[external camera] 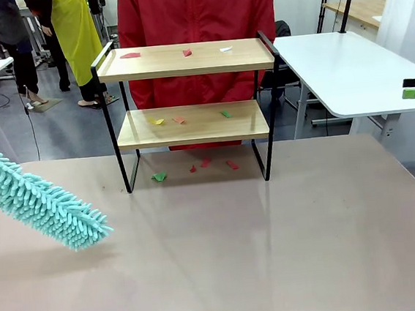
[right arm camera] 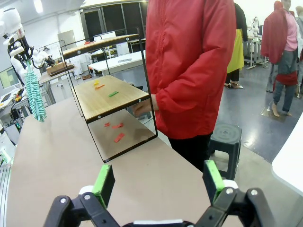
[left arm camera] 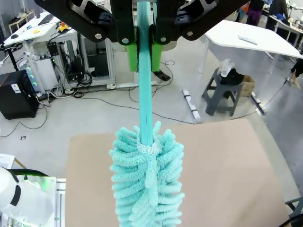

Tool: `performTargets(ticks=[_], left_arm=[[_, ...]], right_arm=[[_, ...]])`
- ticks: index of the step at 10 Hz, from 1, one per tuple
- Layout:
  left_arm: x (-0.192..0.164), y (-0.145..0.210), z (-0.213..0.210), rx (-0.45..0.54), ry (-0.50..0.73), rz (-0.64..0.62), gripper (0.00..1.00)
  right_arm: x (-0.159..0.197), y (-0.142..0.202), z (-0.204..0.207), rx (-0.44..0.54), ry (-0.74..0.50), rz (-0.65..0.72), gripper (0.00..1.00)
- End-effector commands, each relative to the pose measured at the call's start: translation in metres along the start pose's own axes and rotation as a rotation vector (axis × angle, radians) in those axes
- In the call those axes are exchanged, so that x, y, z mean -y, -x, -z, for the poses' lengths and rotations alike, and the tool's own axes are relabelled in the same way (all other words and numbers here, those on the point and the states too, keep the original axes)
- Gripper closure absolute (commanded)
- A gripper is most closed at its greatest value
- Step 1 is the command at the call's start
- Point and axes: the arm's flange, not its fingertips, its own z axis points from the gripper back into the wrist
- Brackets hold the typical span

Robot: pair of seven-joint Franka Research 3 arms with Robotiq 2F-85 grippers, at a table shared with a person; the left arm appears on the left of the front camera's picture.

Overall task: Clean the shelf.
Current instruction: Clean the specific section of the Shelf indicated by the human with the Duster.

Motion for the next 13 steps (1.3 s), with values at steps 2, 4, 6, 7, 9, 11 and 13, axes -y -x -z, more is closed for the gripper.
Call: performTargets(ticks=[2,4,6,7,9,11,13], left_arm=[[0.0008,0.0022,-0.0016,-0.012,-0.013,-0.001,0.87],[0.0008,0.0022,-0.0016,-0.012,-0.013,-0.001,0.87],[0.0008,0.0022,-0.0016,-0.012,-0.013,-0.001,0.87],[0.0008,0.0022,-0.0016,-0.012,-0.013,-0.001,0.87],[0.0008,0.0022,-0.0016,-0.012,-0.013,-0.001,0.87],[0.0008,0.0022,-0.0016,-0.012,-0.013,-0.001,0.87],[0.0008,0.0022,-0.0016,-0.012,-0.013,-0.001,0.87]], right_arm=[[-0.0016,-0.0033,0.0018,0.003,-0.002,-0.006,0.00],[-0.0016,-0.0033,0.0018,0.003,-0.002,-0.006,0.00],[-0.0016,-0.0033,0.0018,0.003,-0.002,-0.006,0.00],[-0.0016,-0.0033,0.0018,0.003,-0.002,-0.006,0.00],[-0.0016,-0.0033,0.0018,0.003,-0.002,-0.006,0.00],[-0.0016,-0.0033,0.0018,0.003,-0.002,-0.006,0.00],[-0.0016,-0.0033,0.0018,0.003,-0.002,-0.006,0.00]])
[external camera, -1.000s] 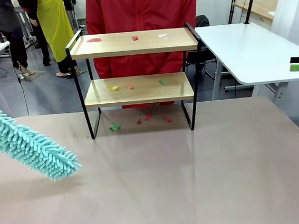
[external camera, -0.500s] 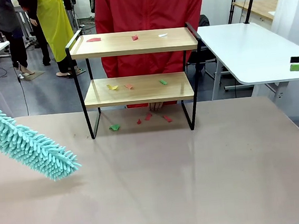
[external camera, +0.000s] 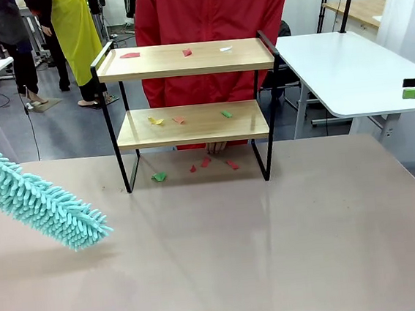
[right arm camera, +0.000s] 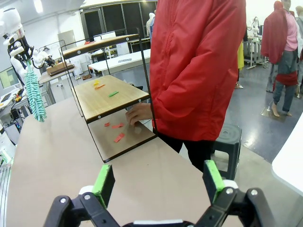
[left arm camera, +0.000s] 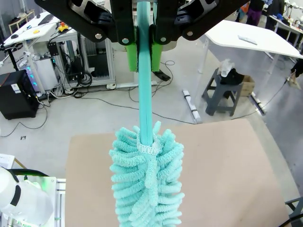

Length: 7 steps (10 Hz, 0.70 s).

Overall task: Clean the shelf.
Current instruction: Clean the specific section of the Shelf indicated by the human with the Duster.

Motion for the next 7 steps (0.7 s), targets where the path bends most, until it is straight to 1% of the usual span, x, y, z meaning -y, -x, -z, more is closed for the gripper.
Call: performTargets(ticks=[1,2,3,5,6,7], left_arm=[[0.001,0.002,-0.002,-0.012,-0.013,-0.001,0.87],[0.000,0.000,0.000,0.000,0.000,0.000,0.87],[0.002,-0.001,0.005,0.143,-0.023,0.083,0.87],[0.008,0.001,0.028,0.300,-0.005,0.144,0.87],[0.012,-0.004,0.039,0.384,-0.004,0.104,0.87],[0.019,-0.018,0.051,0.503,0.015,0.072,0.87]], right_arm=[[-0.002,-0.003,0.002,0.003,-0.002,-0.006,0.00],[-0.002,-0.003,0.002,0.003,-0.002,-0.006,0.00],[-0.002,-0.003,0.002,0.003,-0.002,-0.006,0.00],[-0.002,-0.003,0.002,0.003,-0.002,-0.006,0.00],[-0.002,-0.003,0.002,0.003,-0.002,-0.006,0.00],[-0.002,-0.003,0.002,0.003,-0.002,-0.006,0.00]])
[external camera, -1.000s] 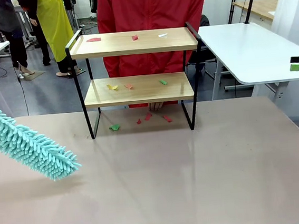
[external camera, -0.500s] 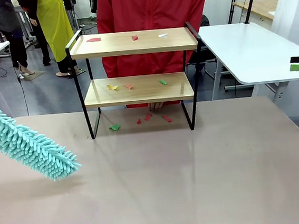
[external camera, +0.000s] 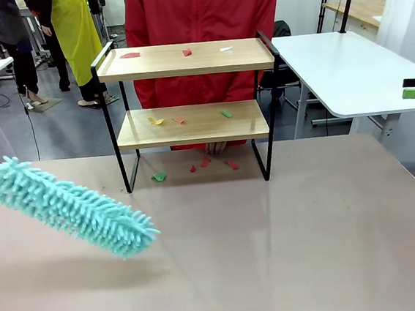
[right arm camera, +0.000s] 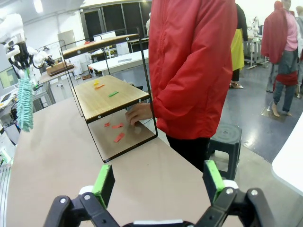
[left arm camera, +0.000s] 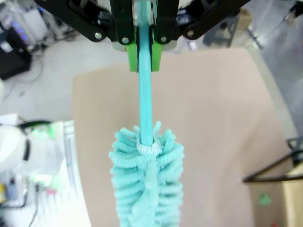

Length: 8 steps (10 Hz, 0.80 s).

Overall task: Clean the shelf.
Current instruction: Clean the specific section of the Shelf indicated by the human with the Duster.

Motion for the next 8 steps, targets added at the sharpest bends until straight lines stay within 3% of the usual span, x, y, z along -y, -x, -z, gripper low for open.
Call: performTargets(ticks=[1,3,5,8], left_arm=[[0.015,-0.017,0.027,0.186,-0.009,-0.072,0.87],[0.021,-0.067,0.057,0.351,-0.010,-0.233,0.87],[0.030,-0.111,0.079,0.396,-0.030,-0.366,0.87],[0.046,-0.144,0.092,0.514,0.010,-0.588,0.87]], right_arm=[[-0.002,-0.003,0.002,0.003,-0.002,-0.006,0.00],[-0.002,-0.003,0.002,0.003,-0.002,-0.006,0.00],[-0.002,-0.003,0.002,0.003,-0.002,-0.006,0.00],[-0.002,-0.003,0.002,0.003,-0.002,-0.006,0.00]])
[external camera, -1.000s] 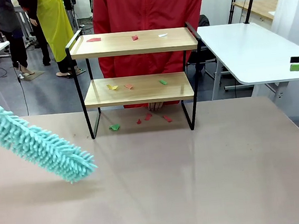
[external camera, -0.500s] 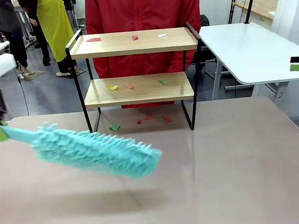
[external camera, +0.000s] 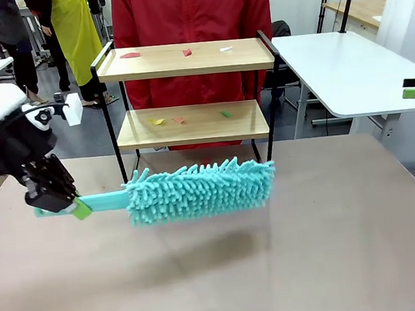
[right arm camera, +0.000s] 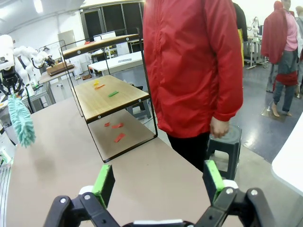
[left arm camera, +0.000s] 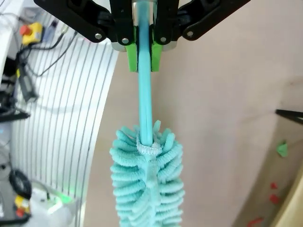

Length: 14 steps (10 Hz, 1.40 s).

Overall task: Clean the shelf.
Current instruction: Clean the specific section of the Shelf indicated by the human with the Duster.

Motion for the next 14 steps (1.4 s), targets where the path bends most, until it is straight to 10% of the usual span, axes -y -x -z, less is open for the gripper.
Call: performTargets(ticks=[1,6,14], left_arm=[[0.010,-0.007,0.009,0.034,0.010,-0.057,0.87],[0.003,-0.003,0.002,-0.007,0.003,-0.025,0.87],[0.072,-0.085,0.082,-0.093,-0.229,-0.435,0.87]], right_arm=[[-0.002,-0.003,0.002,0.003,-0.002,-0.006,0.00],[-0.002,-0.003,0.002,0.003,-0.002,-0.006,0.00],[-0.002,-0.003,0.002,0.003,-0.002,-0.006,0.00]])
